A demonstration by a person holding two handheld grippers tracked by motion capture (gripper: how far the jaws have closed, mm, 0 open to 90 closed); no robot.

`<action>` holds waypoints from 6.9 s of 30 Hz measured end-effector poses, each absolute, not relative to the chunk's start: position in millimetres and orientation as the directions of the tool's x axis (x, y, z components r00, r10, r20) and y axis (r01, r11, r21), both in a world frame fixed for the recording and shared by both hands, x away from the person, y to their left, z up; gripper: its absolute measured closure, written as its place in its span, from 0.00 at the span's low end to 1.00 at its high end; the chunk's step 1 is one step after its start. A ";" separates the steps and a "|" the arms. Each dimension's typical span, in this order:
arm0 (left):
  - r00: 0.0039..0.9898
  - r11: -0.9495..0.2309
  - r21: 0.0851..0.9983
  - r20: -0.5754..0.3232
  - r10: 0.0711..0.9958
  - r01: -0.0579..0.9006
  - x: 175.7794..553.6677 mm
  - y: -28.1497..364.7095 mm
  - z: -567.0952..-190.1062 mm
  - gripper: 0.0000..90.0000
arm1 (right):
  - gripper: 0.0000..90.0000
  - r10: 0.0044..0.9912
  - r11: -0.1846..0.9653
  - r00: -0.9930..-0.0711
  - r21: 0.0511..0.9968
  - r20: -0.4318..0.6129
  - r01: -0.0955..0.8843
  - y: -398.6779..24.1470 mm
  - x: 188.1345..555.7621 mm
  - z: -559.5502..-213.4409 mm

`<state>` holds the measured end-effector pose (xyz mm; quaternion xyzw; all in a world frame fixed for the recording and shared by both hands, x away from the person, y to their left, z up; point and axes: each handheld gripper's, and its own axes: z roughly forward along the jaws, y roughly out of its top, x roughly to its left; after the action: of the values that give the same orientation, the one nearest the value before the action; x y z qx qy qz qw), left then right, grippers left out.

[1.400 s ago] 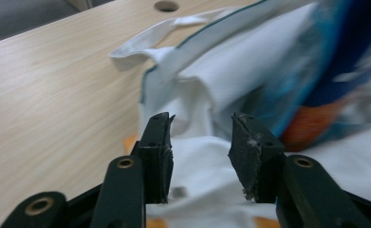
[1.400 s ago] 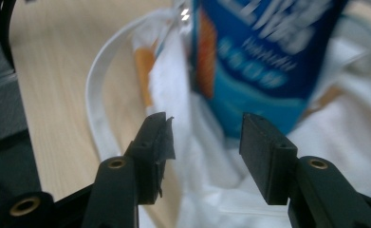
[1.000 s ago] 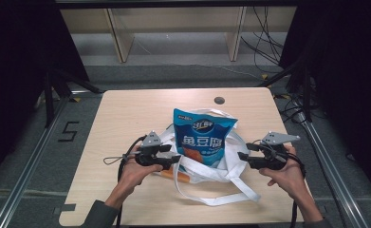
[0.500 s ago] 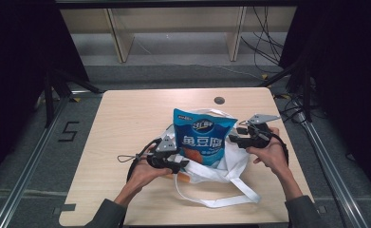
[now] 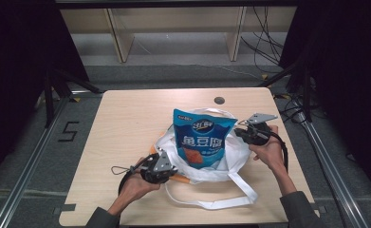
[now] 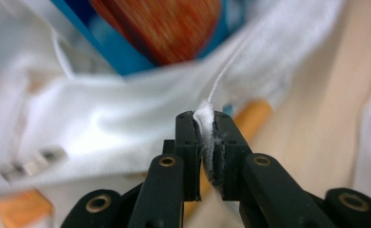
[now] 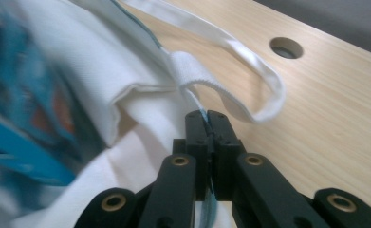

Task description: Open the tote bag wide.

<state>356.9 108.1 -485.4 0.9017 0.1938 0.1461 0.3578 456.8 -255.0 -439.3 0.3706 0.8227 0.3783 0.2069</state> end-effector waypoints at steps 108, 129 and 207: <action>0.797 -0.464 0.808 -0.010 0.604 0.362 362.0 119.5 -467.6 0.78 | 0.93 0.628 0.447 -0.777 0.799 0.040 0.402 -249.1 366.0 -428.6; 0.769 -0.493 0.766 -0.003 0.640 0.413 369.9 111.9 -499.9 0.90 | 1.00 0.585 0.690 -0.796 0.611 -0.155 0.388 -222.4 354.5 -493.0; 0.671 -0.288 0.835 -0.125 0.731 0.470 372.2 155.5 -478.1 0.26 | 0.48 0.785 0.322 -0.615 0.798 0.076 0.510 -256.9 391.1 -456.1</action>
<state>372.2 155.5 -478.1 0.7898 0.3801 0.1420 0.4600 391.1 -256.9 -456.1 0.4068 0.7959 0.4168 0.1652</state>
